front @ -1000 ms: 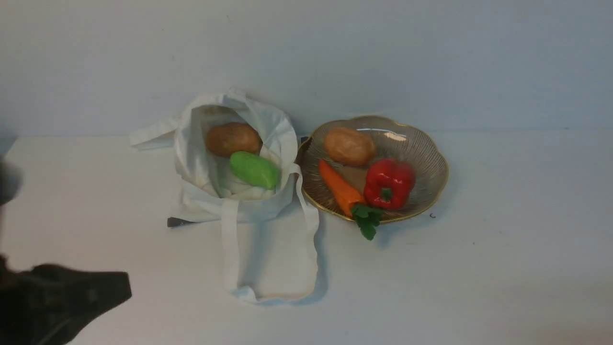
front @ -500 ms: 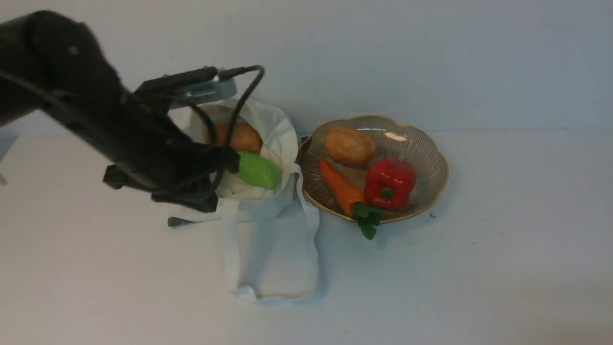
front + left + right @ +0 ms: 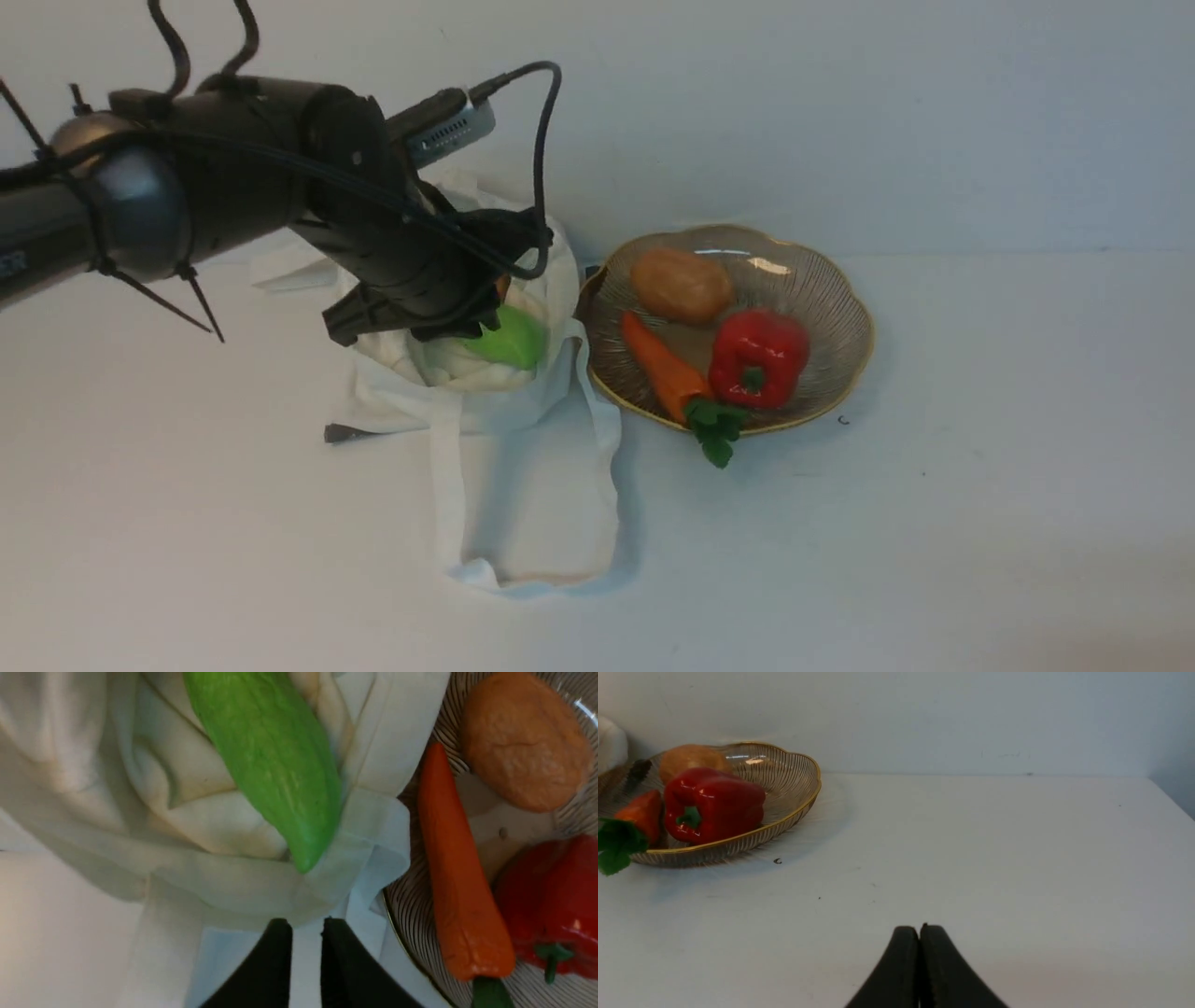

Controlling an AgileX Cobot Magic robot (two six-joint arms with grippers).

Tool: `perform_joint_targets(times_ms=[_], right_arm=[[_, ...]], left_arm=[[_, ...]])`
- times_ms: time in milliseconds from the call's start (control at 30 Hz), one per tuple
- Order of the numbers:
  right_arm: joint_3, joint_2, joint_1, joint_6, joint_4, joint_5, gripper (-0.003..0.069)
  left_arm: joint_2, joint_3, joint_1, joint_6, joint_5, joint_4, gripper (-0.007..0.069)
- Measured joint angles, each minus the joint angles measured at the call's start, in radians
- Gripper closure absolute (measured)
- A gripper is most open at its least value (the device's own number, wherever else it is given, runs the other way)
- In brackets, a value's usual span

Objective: Take vegetables from cloth bag on white table place on plate.
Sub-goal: 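Reach into the cloth bag and grasp the green cucumber with the left gripper, then place the green vegetable from the bag onto the plate with the left gripper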

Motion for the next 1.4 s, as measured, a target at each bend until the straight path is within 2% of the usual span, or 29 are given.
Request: perform_joint_targets(times_ms=[67, 100, 200, 300, 400, 600, 700, 900, 1033, 1067, 1100, 1233, 1400], right_arm=[[0.000, 0.000, 0.000, 0.000, 0.000, 0.000, 0.0674], [0.000, 0.000, 0.000, 0.000, 0.000, 0.000, 0.0674], [0.000, 0.000, 0.000, 0.000, 0.000, 0.000, 0.0674], [0.000, 0.000, 0.000, 0.000, 0.000, 0.000, 0.0674], [0.000, 0.000, 0.000, 0.000, 0.000, 0.000, 0.0674], [0.000, 0.000, 0.000, -0.001, 0.000, 0.000, 0.0674], [0.000, 0.000, 0.000, -0.001, 0.000, 0.000, 0.0674], [0.000, 0.000, 0.000, -0.009, 0.000, 0.000, 0.0674], [0.000, 0.000, 0.000, -0.024, 0.000, 0.000, 0.0674], [0.000, 0.000, 0.000, -0.024, 0.000, 0.000, 0.0674], [0.000, 0.000, 0.000, -0.024, 0.000, 0.000, 0.0674], [0.000, 0.000, 0.000, -0.010, 0.000, 0.000, 0.0674], [0.000, 0.000, 0.000, -0.008, 0.000, 0.000, 0.0674]], left_arm=[[0.016, 0.000, 0.000, -0.003, -0.020, -0.002, 0.0438], [0.040, 0.000, 0.000, -0.009, -0.065, -0.002, 0.0346], [0.066, 0.000, 0.000, -0.013, -0.125, -0.003, 0.0241], [0.086, 0.000, 0.000, -0.016, -0.172, -0.003, 0.0149], [0.113, -0.001, 0.000, -0.040, -0.202, -0.003, 0.0092], [0.172, -0.002, 0.016, -0.136, -0.228, -0.003, 0.0081], [0.206, -0.002, 0.040, -0.201, -0.291, -0.003, 0.0081], [0.239, -0.003, 0.057, -0.233, -0.363, -0.003, 0.0085], [0.252, -0.004, 0.057, -0.236, -0.374, -0.003, 0.0158], [0.253, -0.004, 0.057, -0.234, -0.374, -0.003, 0.0216], [0.253, -0.004, 0.057, -0.230, -0.374, -0.001, 0.0242], [0.252, -0.004, 0.057, -0.163, -0.340, 0.001, 0.0249], [0.184, -0.004, 0.057, 0.049, -0.190, 0.001, 0.0249]])
